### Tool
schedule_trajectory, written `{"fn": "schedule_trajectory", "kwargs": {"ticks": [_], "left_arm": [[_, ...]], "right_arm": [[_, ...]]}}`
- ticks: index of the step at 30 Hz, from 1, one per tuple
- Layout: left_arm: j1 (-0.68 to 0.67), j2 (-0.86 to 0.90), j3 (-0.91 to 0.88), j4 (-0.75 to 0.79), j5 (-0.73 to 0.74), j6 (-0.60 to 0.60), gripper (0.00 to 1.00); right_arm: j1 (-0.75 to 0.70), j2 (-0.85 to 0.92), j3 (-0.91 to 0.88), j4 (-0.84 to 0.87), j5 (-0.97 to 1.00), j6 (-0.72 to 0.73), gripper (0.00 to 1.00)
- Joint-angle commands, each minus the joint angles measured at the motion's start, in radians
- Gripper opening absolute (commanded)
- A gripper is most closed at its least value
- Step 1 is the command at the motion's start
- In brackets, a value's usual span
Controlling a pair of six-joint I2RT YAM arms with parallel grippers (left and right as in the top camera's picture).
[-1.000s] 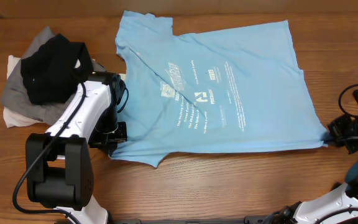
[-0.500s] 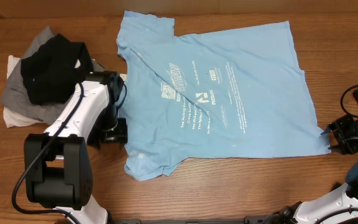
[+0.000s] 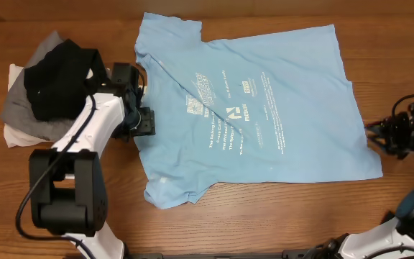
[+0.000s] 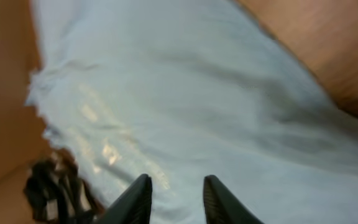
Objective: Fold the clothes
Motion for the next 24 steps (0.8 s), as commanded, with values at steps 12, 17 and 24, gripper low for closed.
{"fn": "schedule_trajectory", "kwargs": {"ticks": [12,17,24], "left_arm": [[0.027,0.195,-0.016,-0.126,-0.109,-0.041,0.04],[0.11,0.18,-0.016,-0.198,-0.19,-0.117,0.04],[0.235,0.175,-0.014,-0.23,-0.18,-0.106,0.04]], "right_arm": [[0.142,-0.177,0.027,0.092,-0.094,-0.073,0.13],[0.203,-0.177,0.026,0.09,-0.027,-0.068,0.13],[0.299,-0.177,0.026,0.111,0.155,0.029,0.24]]}}
